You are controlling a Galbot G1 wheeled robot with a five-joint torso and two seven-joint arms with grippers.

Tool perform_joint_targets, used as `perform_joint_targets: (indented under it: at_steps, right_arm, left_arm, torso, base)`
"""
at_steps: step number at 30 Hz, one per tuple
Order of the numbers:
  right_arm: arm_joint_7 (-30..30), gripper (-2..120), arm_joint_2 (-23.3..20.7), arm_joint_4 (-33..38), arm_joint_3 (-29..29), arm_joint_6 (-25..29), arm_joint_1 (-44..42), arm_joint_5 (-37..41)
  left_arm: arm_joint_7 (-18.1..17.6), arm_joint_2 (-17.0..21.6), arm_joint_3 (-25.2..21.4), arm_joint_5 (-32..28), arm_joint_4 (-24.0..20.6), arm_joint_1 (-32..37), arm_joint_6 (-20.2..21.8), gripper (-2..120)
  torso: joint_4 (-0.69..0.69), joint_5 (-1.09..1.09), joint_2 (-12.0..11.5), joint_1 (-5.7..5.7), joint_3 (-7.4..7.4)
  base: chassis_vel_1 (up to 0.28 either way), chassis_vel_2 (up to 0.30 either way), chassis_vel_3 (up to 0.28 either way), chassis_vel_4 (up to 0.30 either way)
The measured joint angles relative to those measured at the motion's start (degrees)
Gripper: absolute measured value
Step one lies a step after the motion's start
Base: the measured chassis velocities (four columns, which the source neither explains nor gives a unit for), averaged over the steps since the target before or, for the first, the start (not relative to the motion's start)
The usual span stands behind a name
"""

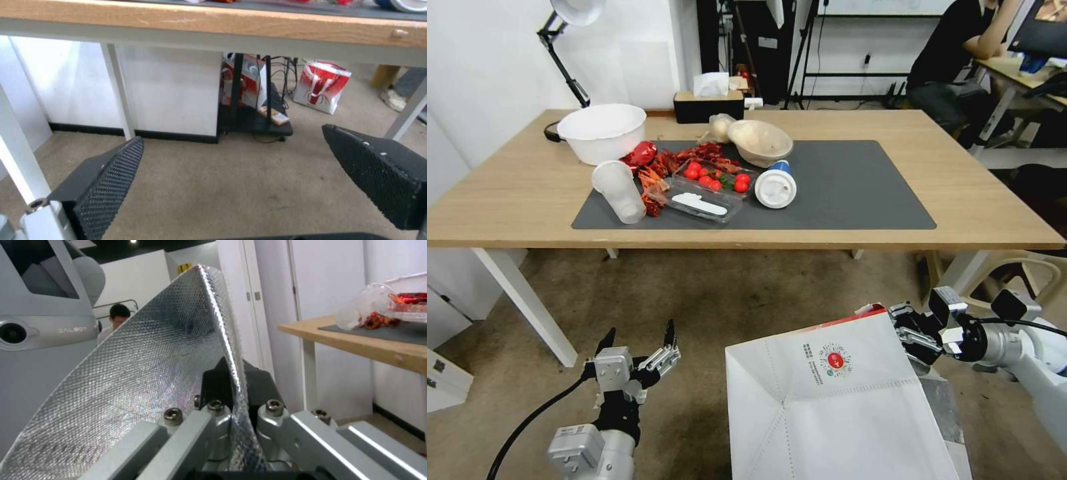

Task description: Pick up the food delivery bag from the floor and place it on the table.

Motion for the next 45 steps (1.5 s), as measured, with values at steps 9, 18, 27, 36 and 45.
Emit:
perform_joint_targets:
  at_steps: [9, 18, 27, 36, 45]
  right_arm:
    - [-0.01, 0, 0.00, 0.30, 0.01, 0.00, -0.18, 0.00]
    - [-0.01, 0, 0.00, 0.58, 0.07, 0.03, -0.21, -0.01]
    - [-0.01, 0, 0.12, 0.92, 0.16, 0.07, -0.43, -0.02]
    - [-0.08, 0, 0.11, 1.07, 0.26, 0.14, -0.55, -0.02]
    - [-0.08, 0, 0.16, 1.09, 0.27, 0.20, -0.51, -0.02]
  left_arm:
    - [0.03, -0.02, 0.05, 0.09, -0.12, 0.17, -0.12, 100]
    - [0.10, -0.07, 0.08, 0.41, -0.34, 0.48, -0.25, 100]
    - [0.15, -0.22, 0.08, 0.73, -0.52, 0.96, -0.66, 100]
    - [0.20, -0.27, 0.09, 0.85, -0.66, 1.23, -0.82, 100]
    - [0.20, -0.23, 0.06, 0.86, -0.80, 1.25, -0.83, 100]
  torso:
    - [0.00, 0.00, 2.26, 0.92, 1.33]
    - [0.00, 0.00, 4.59, 1.90, 2.68]
    - [0.00, 0.00, 6.88, 2.88, 3.98]
    - [0.00, 0.00, 8.78, 3.68, 5.10]
    - [0.00, 0.00, 11.33, 4.77, 6.53]
  base:
    - [0.000, 0.000, 0.000, 0.000]
    - [0.000, 0.000, 0.000, 0.000]
    - [0.000, 0.000, 0.000, 0.000]
    - [0.000, 0.000, 0.000, 0.000]
    - [0.000, 0.000, 0.000, 0.000]
